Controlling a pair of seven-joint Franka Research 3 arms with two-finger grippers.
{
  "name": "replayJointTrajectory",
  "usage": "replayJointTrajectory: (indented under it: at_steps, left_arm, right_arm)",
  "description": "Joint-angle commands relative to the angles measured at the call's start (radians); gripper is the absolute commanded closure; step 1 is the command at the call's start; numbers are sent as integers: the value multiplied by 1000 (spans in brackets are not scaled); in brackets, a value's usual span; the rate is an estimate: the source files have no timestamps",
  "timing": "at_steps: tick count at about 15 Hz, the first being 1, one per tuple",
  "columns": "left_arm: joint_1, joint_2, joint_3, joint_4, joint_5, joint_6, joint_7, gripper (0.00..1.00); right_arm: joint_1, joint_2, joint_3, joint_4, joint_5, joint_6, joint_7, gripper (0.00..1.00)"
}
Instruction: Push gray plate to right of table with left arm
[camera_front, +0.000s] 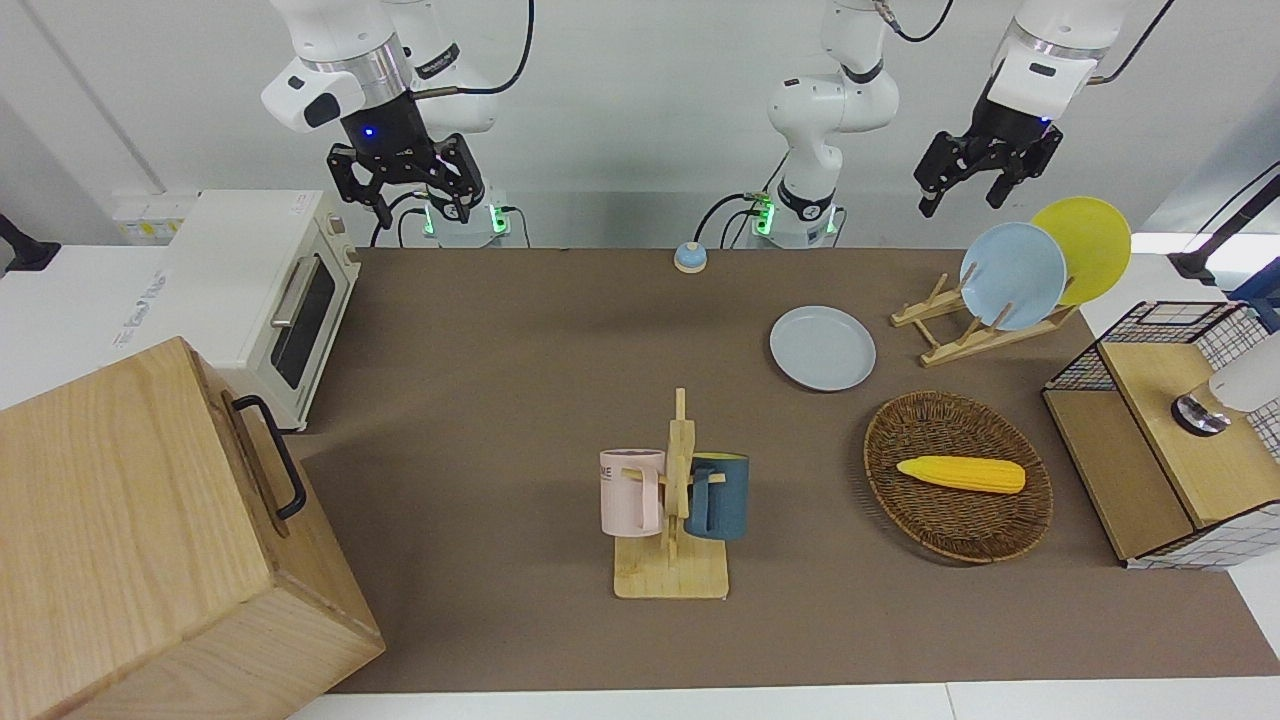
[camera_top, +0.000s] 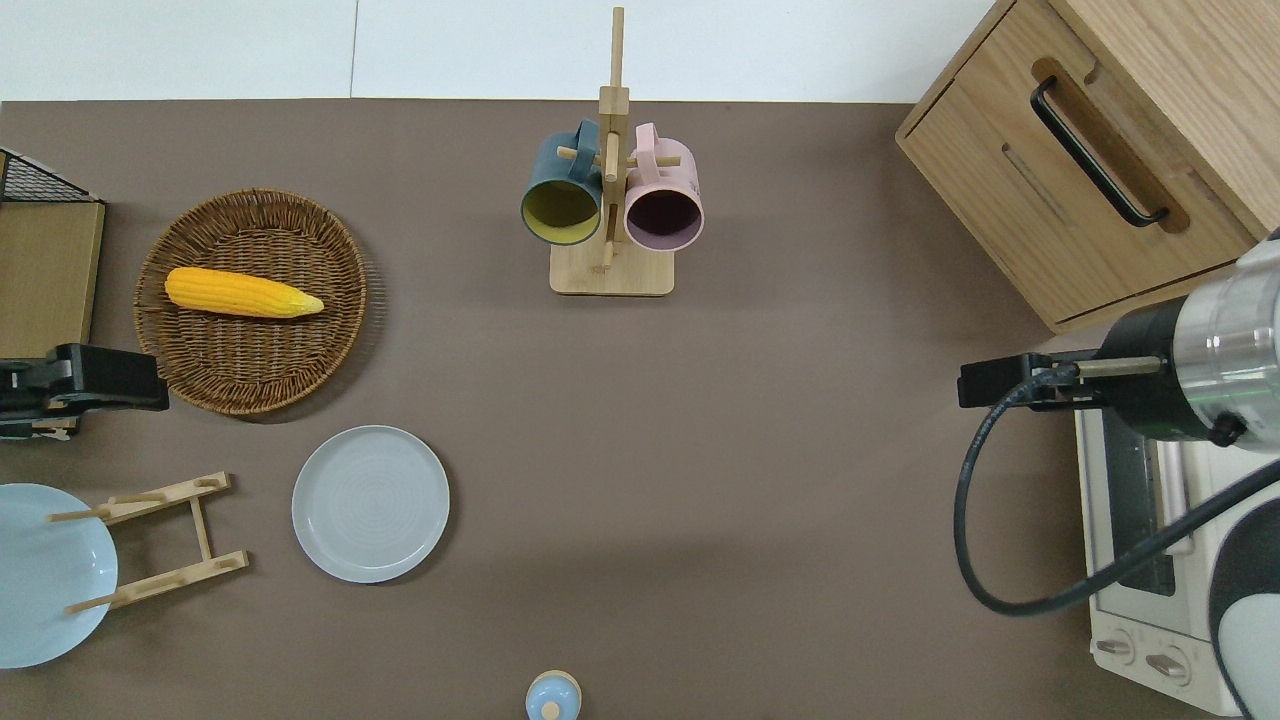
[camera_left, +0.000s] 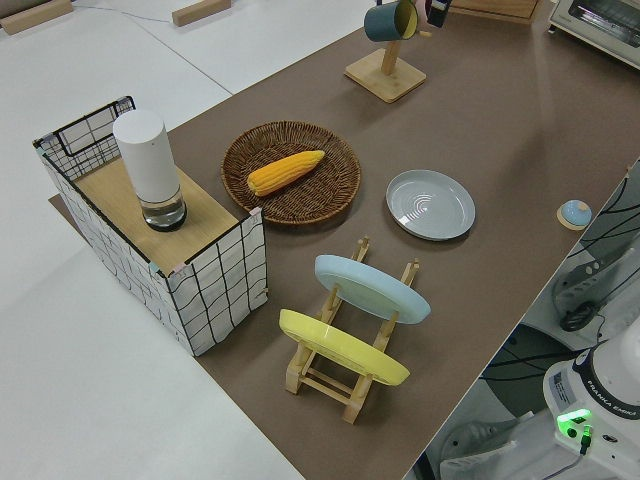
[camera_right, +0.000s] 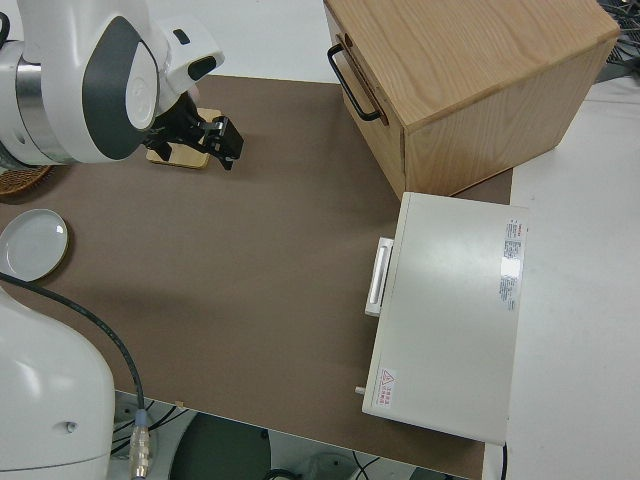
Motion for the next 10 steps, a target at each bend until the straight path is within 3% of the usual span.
replayJointTrajectory:
  at_steps: [1,10]
  left_arm:
    - [-6,-1,6,13,10,-22,2,5]
    - [-9,-9,3,-2,9,-22,5,7]
  right_arm:
    - [-6,6,3,15,16,-5,2,5]
    - [-6,6,3,15,16,-5,2,5]
